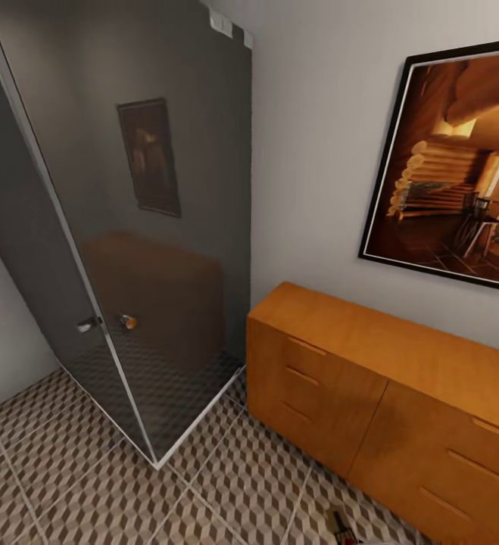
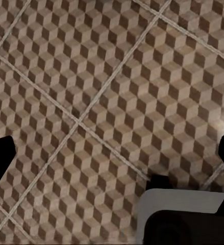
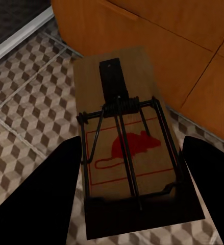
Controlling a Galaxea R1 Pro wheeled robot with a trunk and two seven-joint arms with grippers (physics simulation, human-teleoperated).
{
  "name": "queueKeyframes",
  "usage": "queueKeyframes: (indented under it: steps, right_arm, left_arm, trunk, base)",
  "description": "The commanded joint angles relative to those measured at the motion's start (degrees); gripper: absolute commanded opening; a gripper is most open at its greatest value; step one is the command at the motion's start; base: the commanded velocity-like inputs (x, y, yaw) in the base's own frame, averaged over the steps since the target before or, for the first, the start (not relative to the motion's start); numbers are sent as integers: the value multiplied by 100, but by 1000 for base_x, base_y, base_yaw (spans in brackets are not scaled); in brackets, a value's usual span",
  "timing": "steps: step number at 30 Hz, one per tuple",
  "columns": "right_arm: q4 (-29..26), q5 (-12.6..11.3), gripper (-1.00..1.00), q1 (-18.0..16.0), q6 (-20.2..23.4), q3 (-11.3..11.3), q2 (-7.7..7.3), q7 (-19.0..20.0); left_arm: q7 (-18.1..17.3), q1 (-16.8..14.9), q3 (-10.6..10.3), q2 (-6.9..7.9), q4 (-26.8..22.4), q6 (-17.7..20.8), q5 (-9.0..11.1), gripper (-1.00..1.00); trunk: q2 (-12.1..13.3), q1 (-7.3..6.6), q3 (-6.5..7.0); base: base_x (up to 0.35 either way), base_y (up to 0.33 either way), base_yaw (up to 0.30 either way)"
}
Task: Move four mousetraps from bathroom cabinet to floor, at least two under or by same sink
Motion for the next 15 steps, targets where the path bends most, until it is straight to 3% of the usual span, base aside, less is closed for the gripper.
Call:
queueKeyframes:
  steps: [1,7,15]
  right_arm:
    - [5,-60,-100,-6,-17,48,0,11]
    - [5,-62,-100,-6,-17,49,1,11]
    - [5,-62,-100,-6,-17,49,8,11]
  left_arm:
    - [30,-3,-50,-10,49,-11,40,100]
    - [24,-3,-50,-148,585,-8,38,100]
    - [29,-3,-47,-200,1011,1,49,100]
  trunk:
    - [-12,4,-8]
    - [-12,4,15]
    - [-12,4,42]
  base:
    - [0,0,-179]
    - [0,0,-173]
    - [0,0,-156]
